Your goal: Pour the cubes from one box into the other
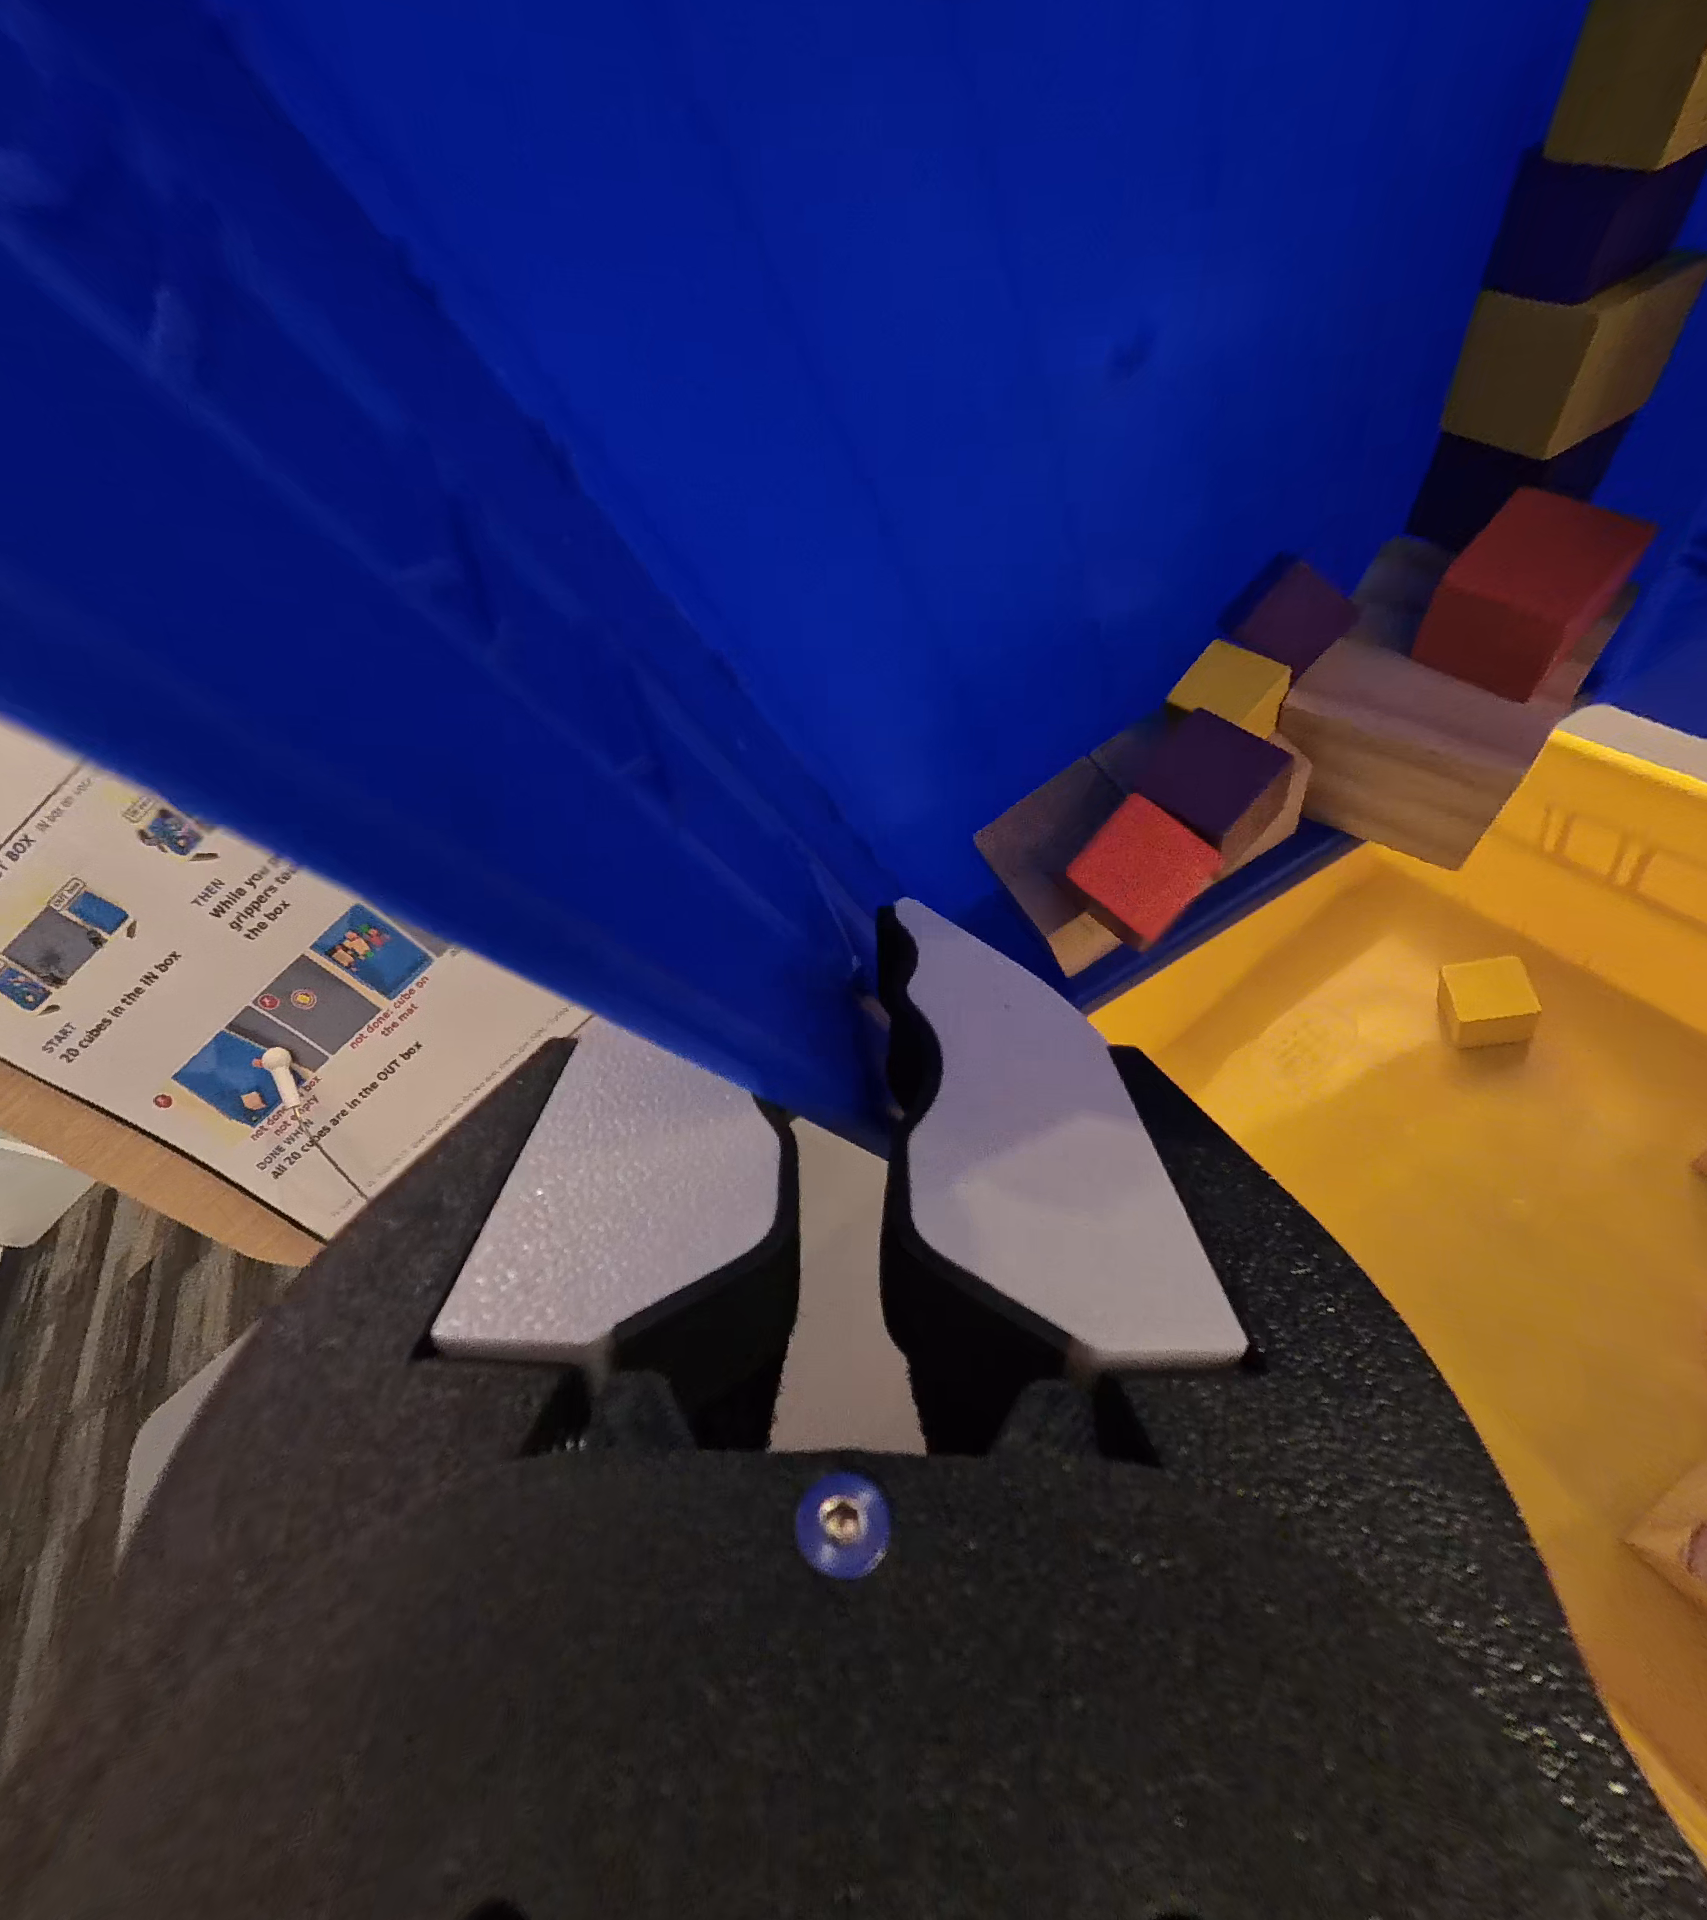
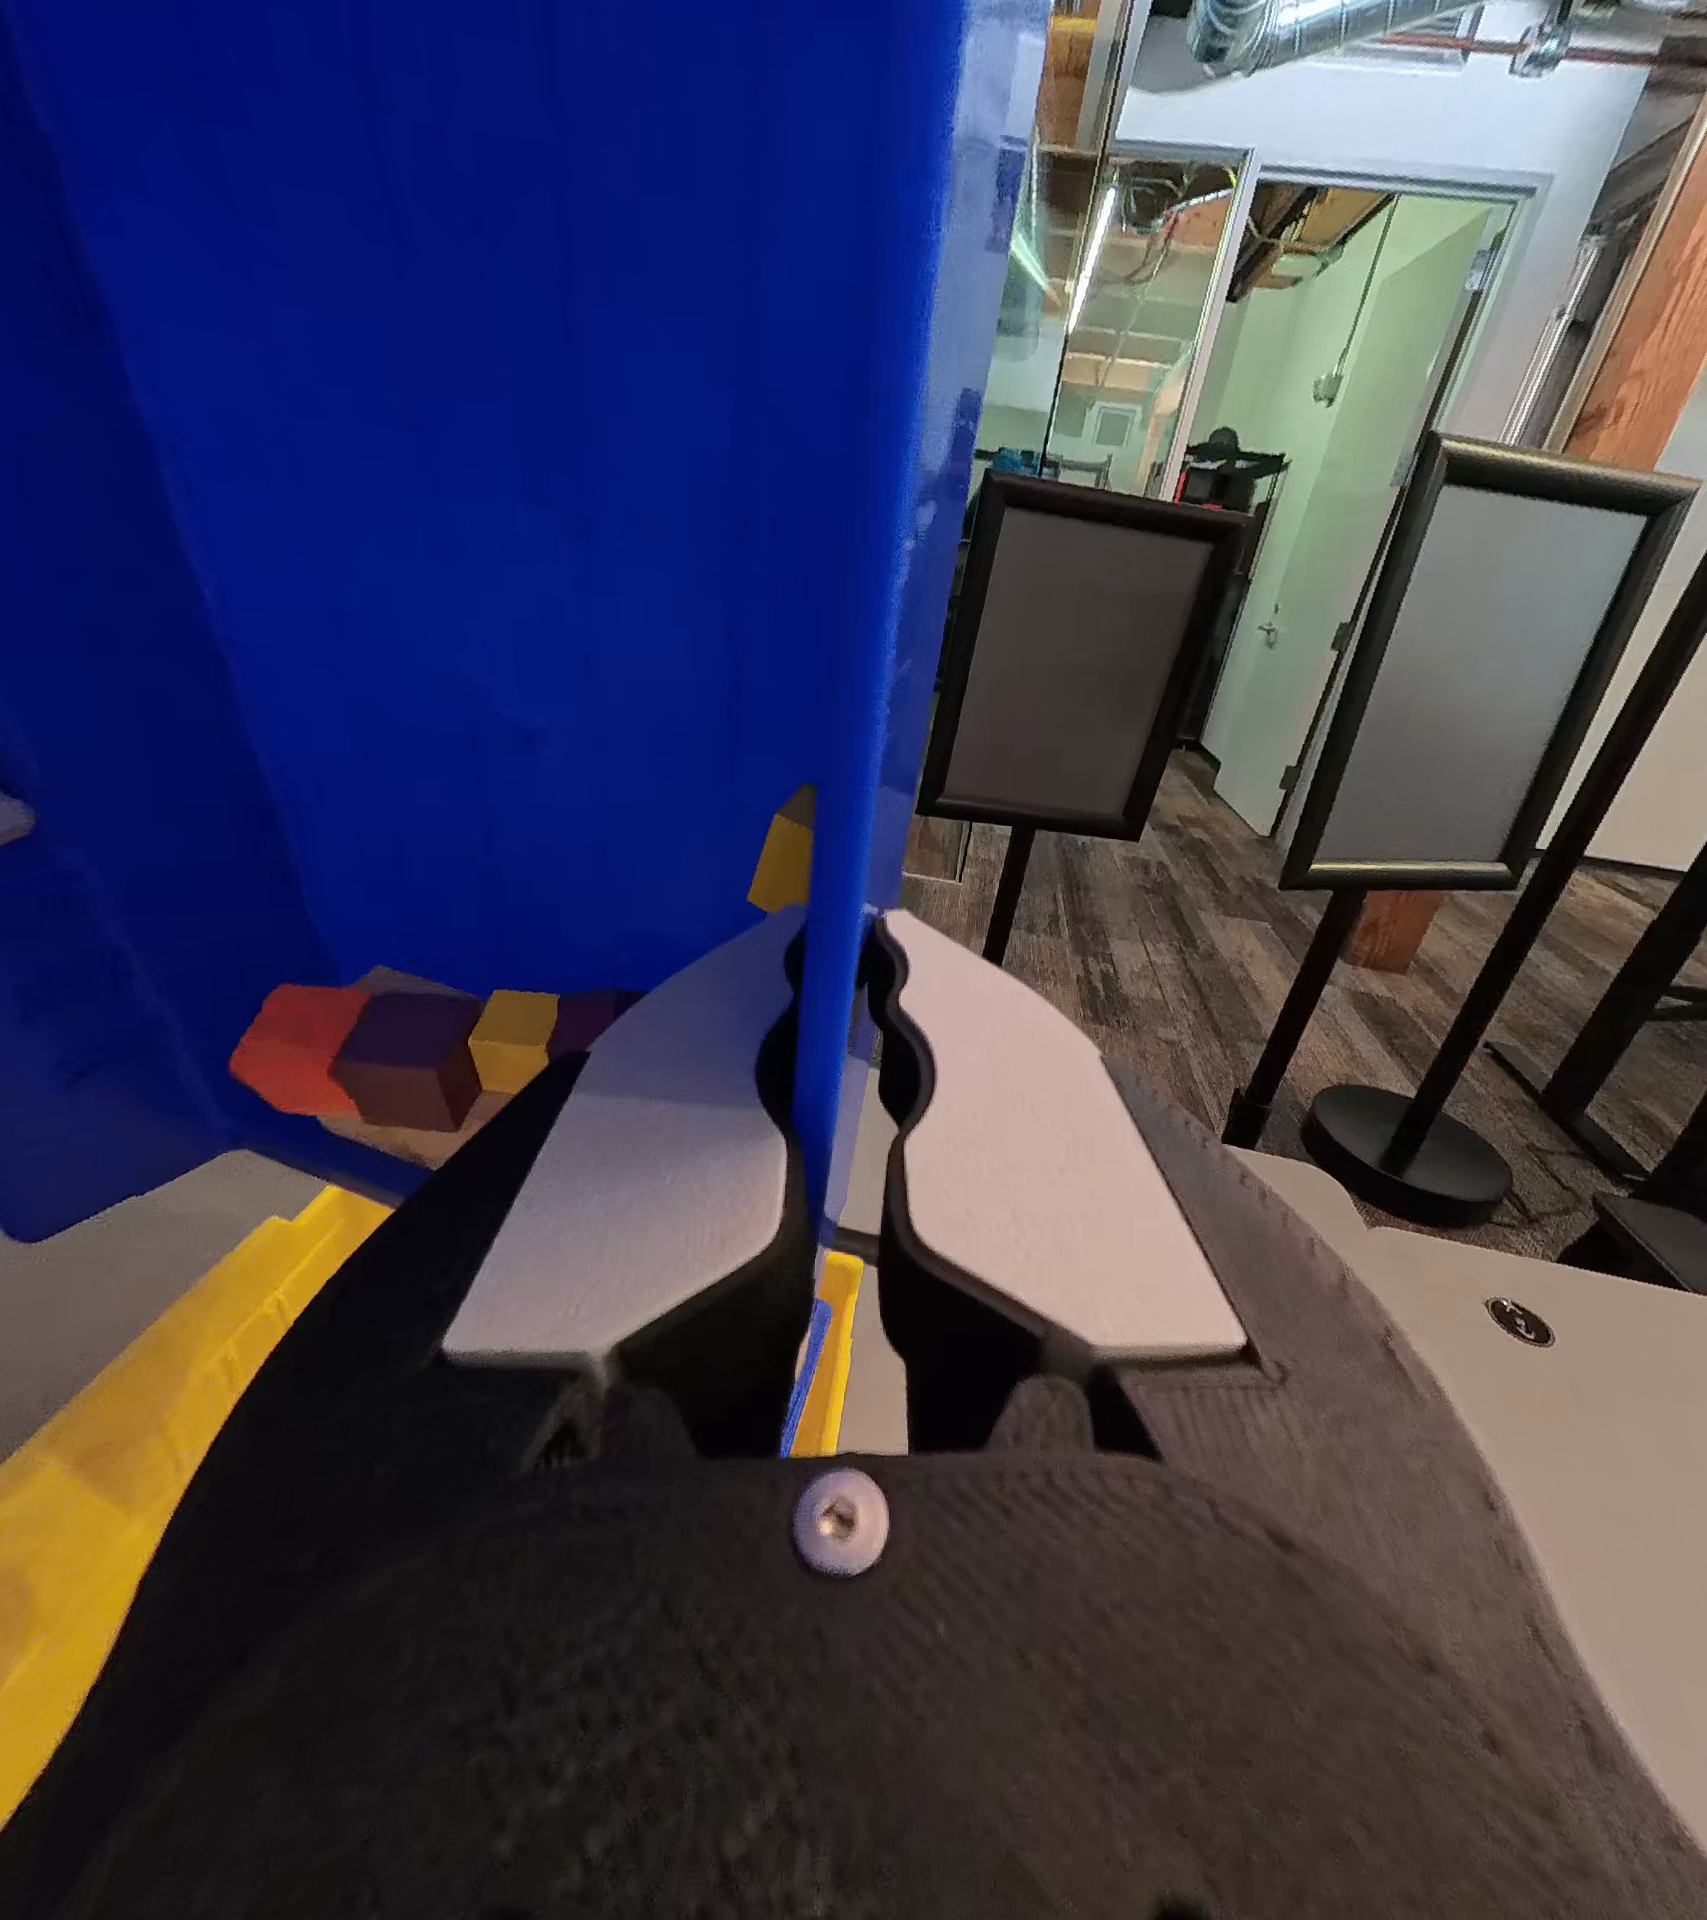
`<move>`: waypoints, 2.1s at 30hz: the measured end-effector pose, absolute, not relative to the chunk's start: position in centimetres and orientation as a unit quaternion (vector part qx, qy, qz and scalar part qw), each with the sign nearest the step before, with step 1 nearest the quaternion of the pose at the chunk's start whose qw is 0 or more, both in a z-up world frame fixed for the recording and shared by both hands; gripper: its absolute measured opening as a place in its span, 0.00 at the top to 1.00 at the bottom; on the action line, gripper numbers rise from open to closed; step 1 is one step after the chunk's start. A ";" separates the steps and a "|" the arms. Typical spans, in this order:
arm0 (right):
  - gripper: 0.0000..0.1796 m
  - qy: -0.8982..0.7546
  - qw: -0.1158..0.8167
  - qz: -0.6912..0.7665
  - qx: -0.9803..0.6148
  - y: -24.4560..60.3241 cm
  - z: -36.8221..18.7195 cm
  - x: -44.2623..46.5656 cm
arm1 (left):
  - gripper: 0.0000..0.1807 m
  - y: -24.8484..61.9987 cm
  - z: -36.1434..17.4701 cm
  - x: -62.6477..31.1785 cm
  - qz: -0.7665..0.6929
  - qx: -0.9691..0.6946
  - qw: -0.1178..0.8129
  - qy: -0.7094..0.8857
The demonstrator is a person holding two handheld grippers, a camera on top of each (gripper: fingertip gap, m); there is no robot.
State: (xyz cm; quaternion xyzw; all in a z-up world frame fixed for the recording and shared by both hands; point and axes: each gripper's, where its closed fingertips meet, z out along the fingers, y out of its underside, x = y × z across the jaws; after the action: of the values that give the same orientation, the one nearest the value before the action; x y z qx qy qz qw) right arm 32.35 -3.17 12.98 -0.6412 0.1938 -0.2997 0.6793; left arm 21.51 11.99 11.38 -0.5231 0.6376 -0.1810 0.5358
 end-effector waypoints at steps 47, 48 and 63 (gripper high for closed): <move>0.97 0.162 0.708 -0.326 -0.605 -4.5 14.9 31.3 | 0.92 10.7 11.5 20.6 -0.189 -0.493 0.562 0.637; 0.97 0.161 0.709 -0.327 -0.603 -4.5 15.0 31.2 | 0.92 10.6 11.5 20.6 -0.189 -0.492 0.564 0.636; 0.96 0.204 0.689 -0.329 -0.613 -8.1 16.6 31.1 | 0.90 6.7 10.5 20.9 -0.223 -0.490 0.507 0.673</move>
State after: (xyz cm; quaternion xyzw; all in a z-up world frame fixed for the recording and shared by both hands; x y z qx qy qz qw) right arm 31.15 -8.14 16.64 -0.6125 0.2042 -0.3293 0.6890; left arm 20.95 6.72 10.52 -0.4900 0.6732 -0.2234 0.5068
